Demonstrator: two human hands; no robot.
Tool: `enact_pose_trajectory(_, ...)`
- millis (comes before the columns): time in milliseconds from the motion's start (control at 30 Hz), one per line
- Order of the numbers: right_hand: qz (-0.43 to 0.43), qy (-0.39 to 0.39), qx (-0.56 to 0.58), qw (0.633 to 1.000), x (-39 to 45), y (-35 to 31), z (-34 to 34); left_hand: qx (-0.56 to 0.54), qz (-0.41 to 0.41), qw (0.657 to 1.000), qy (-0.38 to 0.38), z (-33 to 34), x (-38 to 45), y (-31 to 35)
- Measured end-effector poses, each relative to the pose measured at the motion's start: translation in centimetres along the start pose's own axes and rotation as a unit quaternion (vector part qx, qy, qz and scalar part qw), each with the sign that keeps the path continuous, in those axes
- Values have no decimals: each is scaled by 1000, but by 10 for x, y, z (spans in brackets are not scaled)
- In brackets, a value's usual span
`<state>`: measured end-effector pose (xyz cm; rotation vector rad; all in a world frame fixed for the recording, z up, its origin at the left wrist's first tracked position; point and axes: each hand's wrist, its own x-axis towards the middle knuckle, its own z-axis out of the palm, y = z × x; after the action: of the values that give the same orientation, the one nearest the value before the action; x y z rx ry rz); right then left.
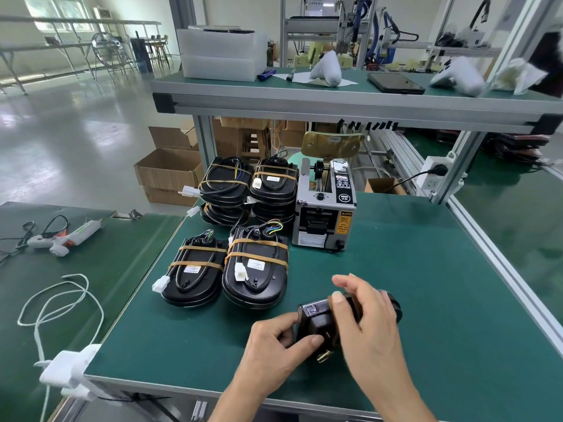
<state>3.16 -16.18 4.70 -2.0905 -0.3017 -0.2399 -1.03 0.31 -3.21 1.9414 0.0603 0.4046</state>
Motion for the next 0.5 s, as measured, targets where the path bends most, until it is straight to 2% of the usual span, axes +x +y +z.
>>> enact_pose_trajectory(133, 19, 18, -18, 999, 15, 28, -31, 5, 2, 1000, 4, 0, 1, -1)
enact_pose_trajectory(233, 93, -58, 70, 992, 25, 54, -46, 0, -3, 1000, 4, 0, 0, -5)
enact_pose_trajectory(333, 121, -136, 155, 971, 29, 74, -48, -8, -8, 1000, 5, 0, 1, -8)
enact_pose_trajectory(500, 99, -132, 184, 969, 33, 81, -45, -16, -4, 1000, 9, 0, 1, -8)
